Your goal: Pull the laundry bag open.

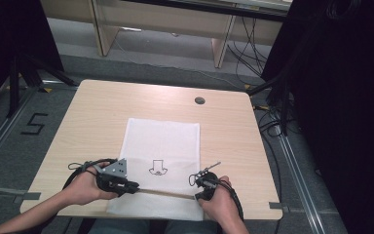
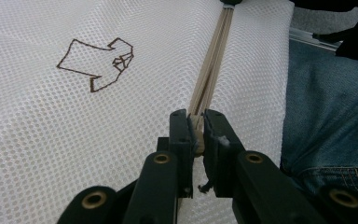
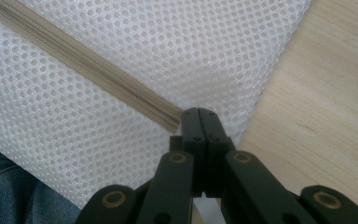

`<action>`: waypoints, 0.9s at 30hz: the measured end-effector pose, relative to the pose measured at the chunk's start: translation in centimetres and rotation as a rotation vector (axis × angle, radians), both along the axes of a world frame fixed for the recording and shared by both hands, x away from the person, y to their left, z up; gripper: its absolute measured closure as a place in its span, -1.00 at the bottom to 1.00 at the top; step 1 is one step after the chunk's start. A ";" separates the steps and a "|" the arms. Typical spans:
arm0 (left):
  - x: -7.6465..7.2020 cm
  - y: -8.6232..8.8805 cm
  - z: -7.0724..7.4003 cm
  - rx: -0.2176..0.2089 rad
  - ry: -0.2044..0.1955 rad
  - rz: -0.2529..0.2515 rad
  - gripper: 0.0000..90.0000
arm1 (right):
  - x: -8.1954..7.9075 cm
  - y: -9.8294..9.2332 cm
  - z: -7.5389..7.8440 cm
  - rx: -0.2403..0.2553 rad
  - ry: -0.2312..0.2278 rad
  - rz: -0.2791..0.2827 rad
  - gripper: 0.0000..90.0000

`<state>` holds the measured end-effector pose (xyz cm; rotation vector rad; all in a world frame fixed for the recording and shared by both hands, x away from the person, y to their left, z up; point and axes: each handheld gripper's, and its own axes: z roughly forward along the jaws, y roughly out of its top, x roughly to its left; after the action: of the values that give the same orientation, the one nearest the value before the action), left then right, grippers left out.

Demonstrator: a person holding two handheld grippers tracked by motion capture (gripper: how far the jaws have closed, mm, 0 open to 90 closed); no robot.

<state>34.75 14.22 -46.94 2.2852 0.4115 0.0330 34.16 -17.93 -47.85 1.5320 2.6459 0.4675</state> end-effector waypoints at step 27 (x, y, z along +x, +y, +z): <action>0.0 1.5 0.1 0.008 -0.004 0.017 0.82 | 0.0 0.0 0.0 -0.001 -0.001 0.001 1.00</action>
<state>34.76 15.74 -46.85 2.2896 0.4299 0.0480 34.15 -17.93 -47.85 1.5297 2.6456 0.4667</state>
